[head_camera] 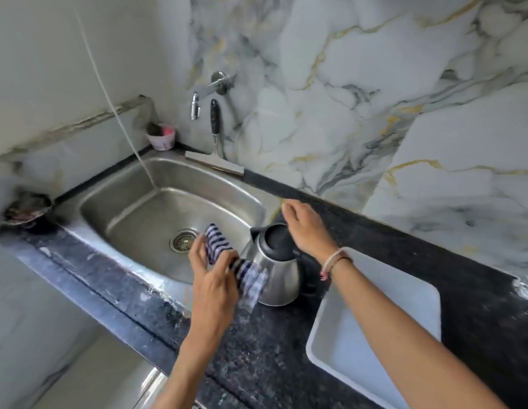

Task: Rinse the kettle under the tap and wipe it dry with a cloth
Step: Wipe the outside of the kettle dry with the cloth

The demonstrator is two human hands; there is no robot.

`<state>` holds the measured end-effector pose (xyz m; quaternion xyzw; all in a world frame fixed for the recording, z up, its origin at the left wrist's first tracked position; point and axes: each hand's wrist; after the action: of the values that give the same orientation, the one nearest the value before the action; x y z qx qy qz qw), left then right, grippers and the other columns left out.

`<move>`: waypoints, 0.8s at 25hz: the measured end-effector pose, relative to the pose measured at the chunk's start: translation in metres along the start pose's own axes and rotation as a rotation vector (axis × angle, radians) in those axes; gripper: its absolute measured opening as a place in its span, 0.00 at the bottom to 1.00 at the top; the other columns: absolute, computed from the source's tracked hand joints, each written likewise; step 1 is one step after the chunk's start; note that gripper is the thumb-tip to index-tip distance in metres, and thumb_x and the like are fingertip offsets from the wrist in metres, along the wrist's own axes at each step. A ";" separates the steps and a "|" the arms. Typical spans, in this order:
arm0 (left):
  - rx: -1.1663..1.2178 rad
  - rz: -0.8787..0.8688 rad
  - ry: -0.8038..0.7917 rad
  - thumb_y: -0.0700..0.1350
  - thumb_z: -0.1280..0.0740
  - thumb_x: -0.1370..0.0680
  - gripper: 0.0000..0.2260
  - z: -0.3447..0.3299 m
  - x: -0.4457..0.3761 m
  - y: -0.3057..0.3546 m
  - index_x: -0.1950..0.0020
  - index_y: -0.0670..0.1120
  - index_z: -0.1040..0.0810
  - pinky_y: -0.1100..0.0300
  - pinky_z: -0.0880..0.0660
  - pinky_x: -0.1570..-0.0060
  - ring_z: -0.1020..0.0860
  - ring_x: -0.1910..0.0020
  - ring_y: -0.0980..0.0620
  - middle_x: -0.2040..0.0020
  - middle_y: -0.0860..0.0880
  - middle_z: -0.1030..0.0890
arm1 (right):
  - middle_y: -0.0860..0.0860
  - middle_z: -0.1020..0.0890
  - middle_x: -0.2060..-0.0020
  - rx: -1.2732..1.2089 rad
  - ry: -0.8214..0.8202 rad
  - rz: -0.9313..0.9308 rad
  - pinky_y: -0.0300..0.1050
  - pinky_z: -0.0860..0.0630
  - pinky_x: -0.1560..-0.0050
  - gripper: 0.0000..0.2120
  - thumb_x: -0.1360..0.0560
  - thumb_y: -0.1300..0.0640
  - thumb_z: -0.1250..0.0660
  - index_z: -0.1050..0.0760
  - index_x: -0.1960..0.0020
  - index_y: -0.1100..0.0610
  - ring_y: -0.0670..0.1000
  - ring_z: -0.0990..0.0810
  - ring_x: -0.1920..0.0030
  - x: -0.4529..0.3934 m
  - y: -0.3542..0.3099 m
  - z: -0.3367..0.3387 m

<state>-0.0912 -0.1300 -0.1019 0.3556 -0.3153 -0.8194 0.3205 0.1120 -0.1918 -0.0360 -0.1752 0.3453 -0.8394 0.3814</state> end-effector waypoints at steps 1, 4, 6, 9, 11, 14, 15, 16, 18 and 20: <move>0.071 0.047 -0.033 0.25 0.39 0.24 0.14 -0.015 -0.001 0.000 0.45 0.36 0.18 0.40 0.42 0.20 0.36 0.24 0.31 0.25 0.28 0.39 | 0.63 0.23 0.30 0.095 -0.036 -0.032 0.58 0.32 0.26 0.22 0.12 0.47 0.46 0.27 0.28 0.60 0.62 0.28 0.26 -0.005 -0.007 -0.016; 0.373 0.244 -0.004 0.31 0.43 0.21 0.14 -0.056 0.005 0.013 0.42 0.42 0.23 0.44 0.28 0.30 0.26 0.33 0.44 0.31 0.38 0.26 | 0.62 0.29 0.24 0.360 -0.018 -0.096 0.63 0.36 0.22 0.26 0.13 0.41 0.52 0.32 0.23 0.54 0.61 0.37 0.19 -0.015 -0.005 -0.040; 0.624 0.456 0.167 0.39 0.44 0.21 0.14 -0.071 0.005 0.023 0.38 0.48 0.27 0.48 0.25 0.38 0.23 0.39 0.49 0.37 0.45 0.22 | 0.60 0.34 0.19 0.368 -0.035 -0.109 0.63 0.40 0.20 0.28 0.13 0.39 0.54 0.37 0.19 0.52 0.60 0.42 0.16 -0.018 -0.001 -0.042; 0.708 0.611 0.208 0.59 0.45 0.19 0.23 -0.084 -0.014 0.031 0.27 0.51 0.30 0.59 0.30 0.34 0.26 0.34 0.58 0.33 0.53 0.24 | 0.59 0.37 0.17 0.375 -0.059 -0.101 0.64 0.42 0.19 0.31 0.14 0.38 0.55 0.40 0.17 0.52 0.59 0.45 0.15 -0.023 0.006 -0.044; 0.546 0.537 0.146 0.61 0.50 0.16 0.23 -0.086 -0.035 0.023 0.35 0.50 0.23 0.65 0.30 0.40 0.24 0.42 0.62 0.42 0.55 0.22 | 0.59 0.39 0.16 0.379 -0.066 -0.097 0.64 0.43 0.18 0.31 0.14 0.37 0.56 0.41 0.17 0.51 0.59 0.47 0.15 -0.023 0.006 -0.045; 0.534 0.474 -0.153 0.49 0.51 0.12 0.19 -0.079 -0.064 -0.016 0.44 0.52 0.19 0.67 0.27 0.45 0.20 0.47 0.62 0.45 0.54 0.17 | 0.58 0.42 0.15 0.397 -0.077 -0.101 0.65 0.46 0.17 0.32 0.15 0.36 0.56 0.43 0.16 0.50 0.58 0.50 0.14 -0.025 0.007 -0.045; 0.564 0.475 -0.245 0.46 0.50 0.12 0.20 -0.078 -0.067 -0.031 0.43 0.51 0.18 0.62 0.25 0.41 0.18 0.43 0.56 0.43 0.51 0.15 | 0.59 0.42 0.15 0.395 -0.078 -0.101 0.65 0.47 0.17 0.33 0.15 0.35 0.56 0.44 0.16 0.50 0.58 0.50 0.14 -0.025 0.008 -0.045; 0.599 0.492 -0.277 0.44 0.49 0.12 0.20 -0.078 -0.064 -0.045 0.41 0.51 0.17 0.57 0.25 0.37 0.18 0.39 0.51 0.41 0.50 0.15 | 0.59 0.42 0.15 0.392 -0.076 -0.098 0.65 0.47 0.17 0.33 0.15 0.35 0.56 0.44 0.16 0.50 0.59 0.51 0.14 -0.025 0.008 -0.046; 0.654 0.556 -0.166 0.45 0.49 0.12 0.18 -0.087 -0.041 -0.055 0.37 0.52 0.19 0.53 0.27 0.32 0.20 0.36 0.51 0.38 0.50 0.17 | 0.59 0.42 0.15 0.390 -0.069 -0.092 0.66 0.46 0.17 0.33 0.15 0.34 0.56 0.44 0.16 0.50 0.59 0.50 0.14 -0.024 0.009 -0.047; 0.674 0.664 0.098 0.51 0.48 0.14 0.19 -0.105 -0.007 -0.039 0.30 0.51 0.23 0.49 0.30 0.27 0.24 0.32 0.55 0.32 0.51 0.21 | 0.59 0.42 0.15 0.386 -0.062 -0.094 0.66 0.46 0.17 0.34 0.16 0.34 0.56 0.44 0.16 0.50 0.59 0.50 0.14 -0.025 0.008 -0.047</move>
<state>-0.0168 -0.1316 -0.1853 0.3577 -0.6450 -0.5068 0.4463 0.1061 -0.1555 -0.0754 -0.1405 0.1575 -0.9012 0.3786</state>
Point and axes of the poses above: each hand's wrist, its own x-axis away from the middle knuckle, its own z-axis out of the back of the hand, y = z × x
